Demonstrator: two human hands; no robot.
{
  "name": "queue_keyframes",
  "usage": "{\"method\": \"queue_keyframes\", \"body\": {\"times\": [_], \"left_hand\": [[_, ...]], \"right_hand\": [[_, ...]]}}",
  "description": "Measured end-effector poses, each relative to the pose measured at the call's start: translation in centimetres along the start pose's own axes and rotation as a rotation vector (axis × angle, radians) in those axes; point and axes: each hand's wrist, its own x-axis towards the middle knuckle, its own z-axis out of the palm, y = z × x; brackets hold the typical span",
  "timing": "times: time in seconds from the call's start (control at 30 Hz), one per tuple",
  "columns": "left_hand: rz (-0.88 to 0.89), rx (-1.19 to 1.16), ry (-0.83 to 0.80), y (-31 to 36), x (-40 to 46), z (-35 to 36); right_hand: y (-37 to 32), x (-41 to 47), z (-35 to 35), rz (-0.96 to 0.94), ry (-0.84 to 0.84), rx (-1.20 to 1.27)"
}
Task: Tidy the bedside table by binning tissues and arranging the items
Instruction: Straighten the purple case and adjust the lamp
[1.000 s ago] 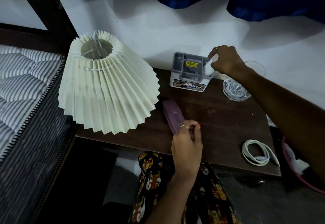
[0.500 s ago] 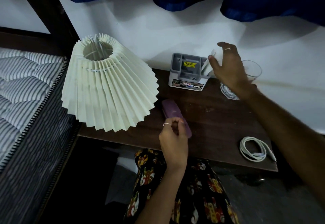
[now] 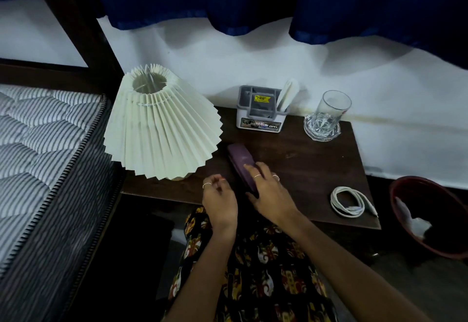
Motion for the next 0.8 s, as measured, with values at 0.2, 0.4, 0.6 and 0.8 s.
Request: {"method": "queue_keyframes", "body": {"times": [0.2,0.4,0.6,0.8], "left_hand": [[0.083,0.091,-0.057,0.2,0.3,0.9],[0.186,0.290,-0.260,1.0,1.5,4.0],[0.324,0.486,-0.454,1.9,3.9,7.3],[0.332,0.528,-0.512,2.0,5.3,9.6]], "right_hand": [[2.3,0.8,-1.4,0.136,0.249,0.506],[7.2,3.4,-4.1,0.440,0.313,1.288],[11.9,5.4,-4.8,0.470,0.278,1.302],[14.1,7.4,-4.1,0.462,0.317,1.053]]}}
